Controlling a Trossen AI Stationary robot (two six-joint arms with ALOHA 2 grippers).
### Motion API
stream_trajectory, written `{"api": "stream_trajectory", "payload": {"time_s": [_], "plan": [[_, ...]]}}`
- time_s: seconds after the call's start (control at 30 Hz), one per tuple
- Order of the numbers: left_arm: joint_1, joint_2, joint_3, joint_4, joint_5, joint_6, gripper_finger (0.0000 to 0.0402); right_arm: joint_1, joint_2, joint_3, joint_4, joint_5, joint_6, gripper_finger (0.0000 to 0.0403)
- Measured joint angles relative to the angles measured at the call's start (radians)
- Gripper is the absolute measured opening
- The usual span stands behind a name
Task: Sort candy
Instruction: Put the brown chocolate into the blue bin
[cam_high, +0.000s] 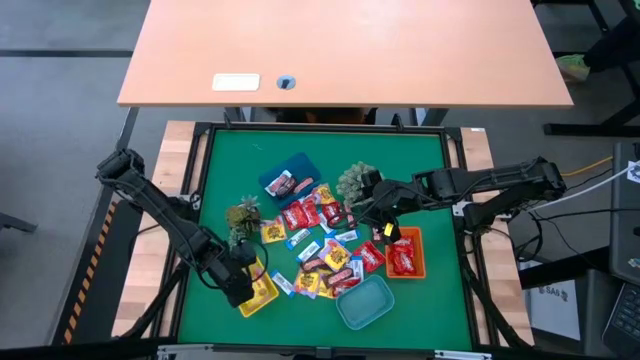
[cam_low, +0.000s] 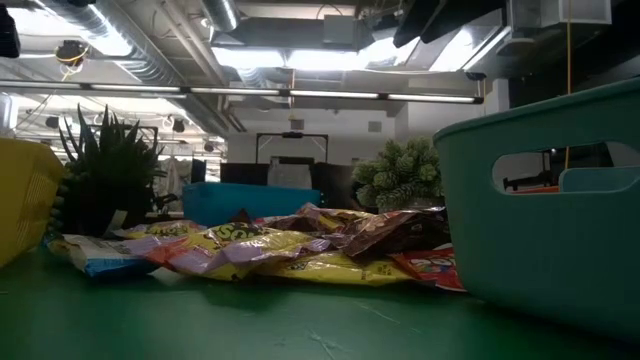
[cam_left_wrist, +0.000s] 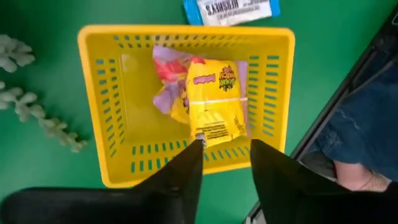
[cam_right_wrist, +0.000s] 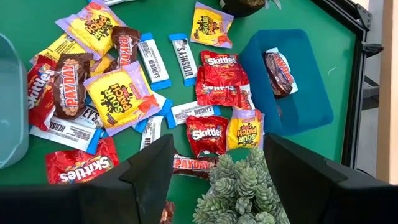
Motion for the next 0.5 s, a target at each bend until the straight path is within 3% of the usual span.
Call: {"api": "stream_trajectory", "payload": {"time_s": [0.23,0.5], "plan": [[0.000,0.000,0.000,0.092,-0.142,0.026,0.0174,0.000,0.000,0.000,-0.030,0.000,0.000,0.0248],[0.028,0.032,-0.001,0.300,-0.591,0.217,0.0178,0.000,0.000,0.000,-0.045,0.000,0.000,0.0248]]}}
